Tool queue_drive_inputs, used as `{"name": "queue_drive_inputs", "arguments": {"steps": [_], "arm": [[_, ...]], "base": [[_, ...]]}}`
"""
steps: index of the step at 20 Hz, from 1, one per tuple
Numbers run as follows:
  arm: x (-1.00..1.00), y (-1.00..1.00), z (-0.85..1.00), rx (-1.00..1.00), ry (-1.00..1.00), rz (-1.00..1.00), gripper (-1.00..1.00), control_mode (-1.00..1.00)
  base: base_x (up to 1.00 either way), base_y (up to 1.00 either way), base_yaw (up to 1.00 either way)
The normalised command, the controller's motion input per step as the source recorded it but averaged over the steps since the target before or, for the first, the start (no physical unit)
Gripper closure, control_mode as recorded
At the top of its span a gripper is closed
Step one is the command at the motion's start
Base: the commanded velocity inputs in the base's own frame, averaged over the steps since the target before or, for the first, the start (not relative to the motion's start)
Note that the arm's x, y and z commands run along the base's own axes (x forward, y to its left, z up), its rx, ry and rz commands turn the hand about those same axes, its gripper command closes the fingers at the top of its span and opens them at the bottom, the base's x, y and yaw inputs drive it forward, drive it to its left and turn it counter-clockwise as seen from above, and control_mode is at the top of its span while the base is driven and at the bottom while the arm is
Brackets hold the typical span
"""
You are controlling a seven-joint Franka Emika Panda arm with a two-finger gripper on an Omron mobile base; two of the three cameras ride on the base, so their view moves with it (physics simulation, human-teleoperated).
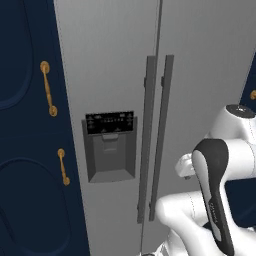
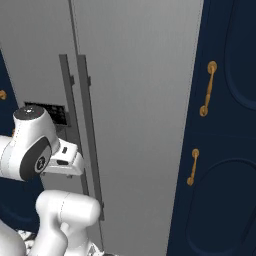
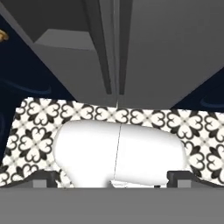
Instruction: Grab a lemon wedge from the fridge and one ice cube from the ice bowl, and put them in the glass of lemonade.
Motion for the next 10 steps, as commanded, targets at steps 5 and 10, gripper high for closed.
{"name": "queue_drive_inputs", "arguments": {"steps": [5, 10], "arm": [[0.00, 0.00, 0.00, 0.00, 0.00, 0.00, -1.00, 1.00], [0.00, 0.00, 0.00, 0.00, 0.00, 0.00, -1.00, 1.00]], "base": [[-0.41, 0.11, 0.00], [-0.56, 0.17, 0.00]]}}
